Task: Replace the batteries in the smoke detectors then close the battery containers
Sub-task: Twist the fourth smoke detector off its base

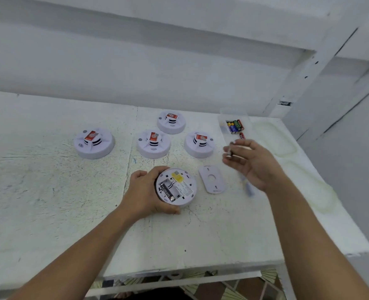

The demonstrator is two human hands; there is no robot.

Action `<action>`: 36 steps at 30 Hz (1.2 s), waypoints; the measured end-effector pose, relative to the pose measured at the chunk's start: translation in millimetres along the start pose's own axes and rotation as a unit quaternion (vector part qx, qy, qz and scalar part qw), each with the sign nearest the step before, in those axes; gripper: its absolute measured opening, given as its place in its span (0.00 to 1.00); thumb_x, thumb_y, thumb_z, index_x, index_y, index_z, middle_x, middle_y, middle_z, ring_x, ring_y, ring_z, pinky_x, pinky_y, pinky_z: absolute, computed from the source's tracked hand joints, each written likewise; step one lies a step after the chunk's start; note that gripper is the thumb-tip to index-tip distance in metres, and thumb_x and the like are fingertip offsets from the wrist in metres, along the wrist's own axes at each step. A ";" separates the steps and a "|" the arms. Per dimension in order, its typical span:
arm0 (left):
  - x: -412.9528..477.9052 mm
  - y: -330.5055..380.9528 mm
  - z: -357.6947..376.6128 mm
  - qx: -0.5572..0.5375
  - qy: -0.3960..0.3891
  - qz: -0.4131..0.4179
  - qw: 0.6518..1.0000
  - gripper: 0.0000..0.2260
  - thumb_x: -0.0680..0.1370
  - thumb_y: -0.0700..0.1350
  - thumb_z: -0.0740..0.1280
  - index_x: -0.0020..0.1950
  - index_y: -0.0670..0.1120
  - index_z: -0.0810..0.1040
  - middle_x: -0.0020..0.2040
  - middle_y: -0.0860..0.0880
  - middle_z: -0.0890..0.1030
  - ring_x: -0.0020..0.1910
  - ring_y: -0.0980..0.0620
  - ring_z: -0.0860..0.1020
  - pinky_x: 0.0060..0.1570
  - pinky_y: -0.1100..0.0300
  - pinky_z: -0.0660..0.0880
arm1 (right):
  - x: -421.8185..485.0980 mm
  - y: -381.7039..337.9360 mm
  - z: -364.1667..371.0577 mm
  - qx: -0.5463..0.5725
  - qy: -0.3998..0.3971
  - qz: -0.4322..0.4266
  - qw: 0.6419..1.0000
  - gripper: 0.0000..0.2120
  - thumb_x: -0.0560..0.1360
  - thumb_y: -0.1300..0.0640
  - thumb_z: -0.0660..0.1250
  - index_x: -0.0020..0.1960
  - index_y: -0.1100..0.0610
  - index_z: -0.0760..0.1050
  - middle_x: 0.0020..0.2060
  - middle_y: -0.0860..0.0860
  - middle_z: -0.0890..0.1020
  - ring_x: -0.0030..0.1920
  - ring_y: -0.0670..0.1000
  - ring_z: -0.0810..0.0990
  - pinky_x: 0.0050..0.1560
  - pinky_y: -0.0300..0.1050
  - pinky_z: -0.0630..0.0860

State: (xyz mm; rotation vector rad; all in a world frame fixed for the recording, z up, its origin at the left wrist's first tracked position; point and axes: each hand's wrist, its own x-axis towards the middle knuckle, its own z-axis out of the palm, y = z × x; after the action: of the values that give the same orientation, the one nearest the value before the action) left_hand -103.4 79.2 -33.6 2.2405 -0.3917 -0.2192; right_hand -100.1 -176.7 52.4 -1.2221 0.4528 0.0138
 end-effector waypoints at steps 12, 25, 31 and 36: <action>1.0 -3.6 2.1 -0.017 0.003 -0.002 1.000 0.44 0.45 0.67 0.74 0.59 0.63 0.65 0.50 0.71 0.72 0.51 0.85 0.51 0.58 0.62 0.57 | 8.8 2.0 -71.0 -0.555 0.110 0.078 0.821 0.05 0.70 0.69 0.70 0.42 0.61 0.78 0.39 0.58 0.80 0.35 0.58 0.81 0.40 0.51 0.82; -0.8 -0.9 1.2 -0.033 0.002 -0.007 0.999 0.44 0.45 0.66 0.73 0.59 0.62 0.66 0.51 0.71 0.72 0.49 0.86 0.50 0.58 0.60 0.59 | 8.8 11.2 -65.9 -0.526 0.152 0.072 0.834 0.06 0.71 0.70 0.67 0.37 0.62 0.76 0.42 0.62 0.81 0.38 0.63 0.84 0.42 0.57 0.82; 1.1 -4.4 2.0 -0.030 -0.009 -0.007 0.999 0.45 0.44 0.68 0.74 0.60 0.63 0.66 0.52 0.70 0.73 0.49 0.67 0.60 0.58 0.62 0.57 | 5.5 3.1 -62.9 -0.510 0.155 0.070 0.844 0.06 0.72 0.71 0.67 0.38 0.63 0.76 0.40 0.59 0.79 0.35 0.56 0.80 0.34 0.52 0.81; 1.6 -4.2 1.5 -0.026 -0.008 -0.013 1.000 0.46 0.44 0.68 0.73 0.61 0.64 0.64 0.51 0.70 0.72 0.53 0.61 0.59 0.57 0.63 0.57 | 3.7 -10.4 -57.7 -0.519 0.182 -0.006 0.835 0.02 0.73 0.68 0.67 0.41 0.64 0.76 0.40 0.59 0.81 0.35 0.55 0.82 0.38 0.53 0.82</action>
State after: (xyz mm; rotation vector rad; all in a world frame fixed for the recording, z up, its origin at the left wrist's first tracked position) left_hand -101.4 80.2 -37.8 2.1959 -0.3618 -0.2586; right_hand -113.1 -233.6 45.3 -2.3285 0.8201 0.0167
